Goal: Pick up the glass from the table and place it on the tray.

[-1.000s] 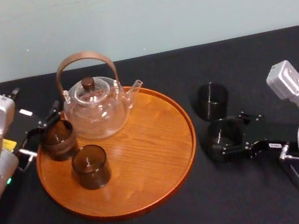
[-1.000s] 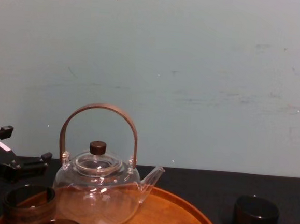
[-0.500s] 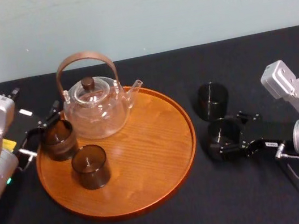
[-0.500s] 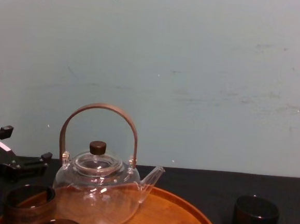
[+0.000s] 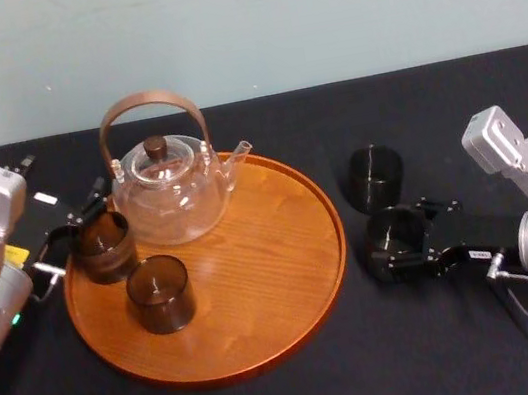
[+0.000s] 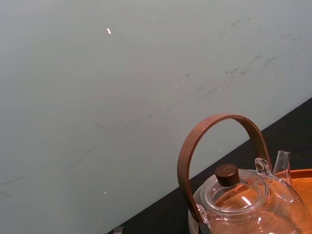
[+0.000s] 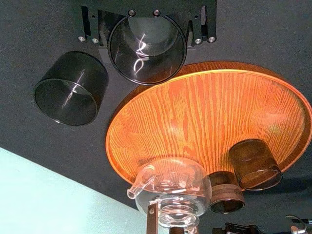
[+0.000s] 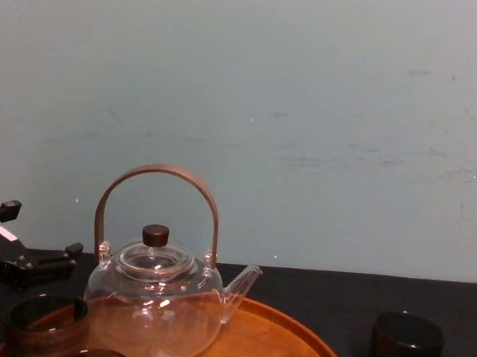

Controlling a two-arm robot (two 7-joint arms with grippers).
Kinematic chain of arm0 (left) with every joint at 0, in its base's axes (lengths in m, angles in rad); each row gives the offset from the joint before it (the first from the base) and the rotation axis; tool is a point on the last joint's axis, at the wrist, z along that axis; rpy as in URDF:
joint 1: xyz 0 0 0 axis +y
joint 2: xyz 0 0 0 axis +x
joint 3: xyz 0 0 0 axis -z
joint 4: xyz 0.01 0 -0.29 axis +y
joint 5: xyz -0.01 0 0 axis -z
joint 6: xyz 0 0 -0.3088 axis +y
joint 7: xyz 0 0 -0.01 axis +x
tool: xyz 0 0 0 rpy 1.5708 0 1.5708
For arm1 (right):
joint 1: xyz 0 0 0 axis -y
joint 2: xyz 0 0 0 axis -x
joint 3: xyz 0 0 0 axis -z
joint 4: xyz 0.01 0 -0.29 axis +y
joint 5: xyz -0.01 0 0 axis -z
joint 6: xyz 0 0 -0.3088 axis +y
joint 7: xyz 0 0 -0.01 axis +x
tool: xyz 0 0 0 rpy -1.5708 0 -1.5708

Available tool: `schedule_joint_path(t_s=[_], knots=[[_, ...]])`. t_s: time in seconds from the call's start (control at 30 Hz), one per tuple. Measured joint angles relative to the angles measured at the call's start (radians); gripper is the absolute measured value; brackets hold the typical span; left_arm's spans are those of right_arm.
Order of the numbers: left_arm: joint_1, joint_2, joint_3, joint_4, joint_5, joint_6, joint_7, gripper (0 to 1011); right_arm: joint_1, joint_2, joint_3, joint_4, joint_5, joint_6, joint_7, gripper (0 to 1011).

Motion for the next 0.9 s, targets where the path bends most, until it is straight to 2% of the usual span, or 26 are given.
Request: schedule_joint_path(t_s=[0.5,0.9], knots=[[0.0,0.0,0.0,0.0,0.0,0.0,0.0,1001,-0.005,0.003,0.006,-0.006,0.008,-0.01,0.005,903],[0.0,0.0,0.0,0.0,0.0,0.0,0.0,1001,-0.009,0.039,0.02,-0.088,0.052,-0.049,0.063,903]])
